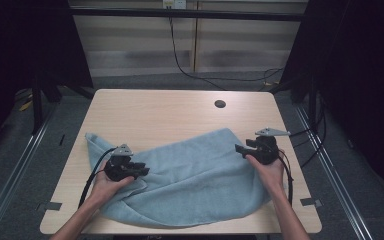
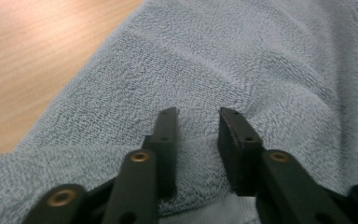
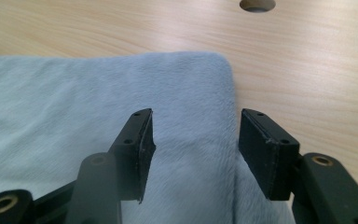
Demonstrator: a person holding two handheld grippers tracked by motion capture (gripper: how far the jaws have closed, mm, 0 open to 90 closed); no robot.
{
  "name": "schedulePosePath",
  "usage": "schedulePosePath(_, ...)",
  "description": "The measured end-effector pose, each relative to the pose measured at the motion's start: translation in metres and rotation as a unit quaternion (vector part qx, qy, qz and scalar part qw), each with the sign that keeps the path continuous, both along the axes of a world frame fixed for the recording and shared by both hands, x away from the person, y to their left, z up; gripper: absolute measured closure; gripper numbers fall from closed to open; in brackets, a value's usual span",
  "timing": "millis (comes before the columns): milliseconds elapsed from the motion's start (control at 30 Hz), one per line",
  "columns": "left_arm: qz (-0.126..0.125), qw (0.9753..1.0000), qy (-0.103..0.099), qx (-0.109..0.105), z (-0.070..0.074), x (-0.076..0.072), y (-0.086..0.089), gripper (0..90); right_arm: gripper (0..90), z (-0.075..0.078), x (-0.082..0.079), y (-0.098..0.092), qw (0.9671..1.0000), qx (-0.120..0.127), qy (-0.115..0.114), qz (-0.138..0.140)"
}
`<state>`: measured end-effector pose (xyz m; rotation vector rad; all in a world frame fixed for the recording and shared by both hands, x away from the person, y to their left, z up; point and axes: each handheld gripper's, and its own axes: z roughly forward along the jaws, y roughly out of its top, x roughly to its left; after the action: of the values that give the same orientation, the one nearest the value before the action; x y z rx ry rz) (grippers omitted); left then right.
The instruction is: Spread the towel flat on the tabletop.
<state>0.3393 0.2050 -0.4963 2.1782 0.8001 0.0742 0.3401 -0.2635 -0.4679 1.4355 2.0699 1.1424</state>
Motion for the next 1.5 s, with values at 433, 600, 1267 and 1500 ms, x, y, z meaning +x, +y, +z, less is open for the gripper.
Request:
schedulePosePath(433,-0.002,0.9999,0.005,-0.016,-0.002,-0.011,0.009,75.1,84.5,0.009,0.001,0.039,0.9978,0.017,-0.048,0.043)
schedulePosePath(600,0.003,0.9998,0.006,-0.017,-0.001,-0.012,0.008,73.8,83.6,0.019,-0.036,0.082,0.9888,0.013,-0.06,0.136)
schedulePosePath(1267,0.013,0.9996,0.014,-0.019,-0.003,-0.008,0.012,70.7,56.9,0.038,-0.063,0.087,0.9858,0.02,-0.049,0.16)
schedulePosePath(1500,0.012,0.9996,0.013,-0.021,-0.004,-0.007,0.012,70.2,46.4,0.043,-0.022,0.073,0.9878,0.016,-0.012,0.154)
